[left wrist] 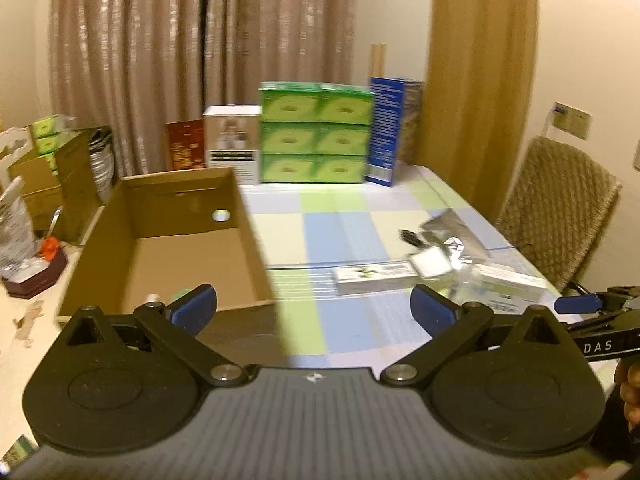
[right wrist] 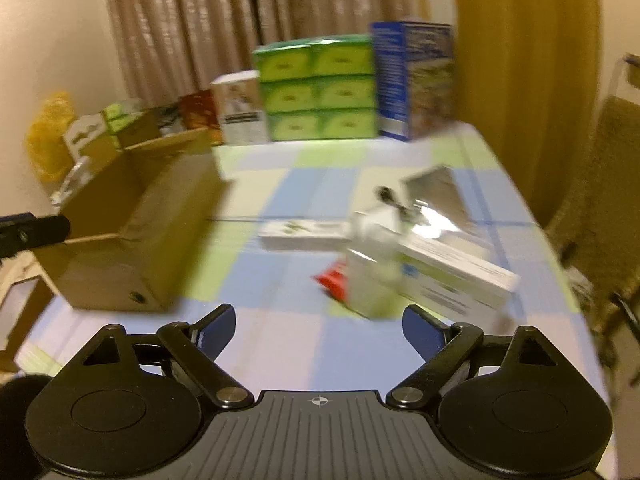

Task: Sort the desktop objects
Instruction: 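Move both tools back over the remaining table objects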

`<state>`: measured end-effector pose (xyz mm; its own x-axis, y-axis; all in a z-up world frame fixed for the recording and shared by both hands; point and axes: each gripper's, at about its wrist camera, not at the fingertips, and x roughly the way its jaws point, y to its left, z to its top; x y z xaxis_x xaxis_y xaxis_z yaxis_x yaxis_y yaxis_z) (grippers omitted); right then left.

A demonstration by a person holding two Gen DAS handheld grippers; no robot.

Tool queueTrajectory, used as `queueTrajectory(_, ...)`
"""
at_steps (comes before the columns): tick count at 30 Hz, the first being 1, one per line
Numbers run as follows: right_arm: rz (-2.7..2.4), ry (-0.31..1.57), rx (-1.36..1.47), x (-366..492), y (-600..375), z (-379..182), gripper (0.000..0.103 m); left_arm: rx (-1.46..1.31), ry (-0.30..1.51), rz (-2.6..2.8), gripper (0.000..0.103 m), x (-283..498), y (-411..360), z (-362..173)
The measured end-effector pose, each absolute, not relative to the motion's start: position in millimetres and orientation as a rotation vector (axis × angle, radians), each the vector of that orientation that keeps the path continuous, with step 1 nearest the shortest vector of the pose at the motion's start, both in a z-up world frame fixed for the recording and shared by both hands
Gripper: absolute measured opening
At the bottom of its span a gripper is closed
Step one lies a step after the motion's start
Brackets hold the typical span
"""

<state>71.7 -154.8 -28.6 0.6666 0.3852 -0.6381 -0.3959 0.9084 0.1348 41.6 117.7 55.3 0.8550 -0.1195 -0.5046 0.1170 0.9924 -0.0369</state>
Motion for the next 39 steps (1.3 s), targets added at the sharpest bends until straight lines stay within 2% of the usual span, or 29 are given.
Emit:
queueTrajectory(13,0.307,0.714,0.001,70.5,-235.0,-26.4,0.089,0.062,0.578,-0.273,0.101,65.3,41.5,33.0)
queueTrajectory(39,0.440,0.759,-0.213,137.3,-247.9,-28.0,0.089,0.172,0.673,-0.389,0.101,110.6,-15.6,0.5)
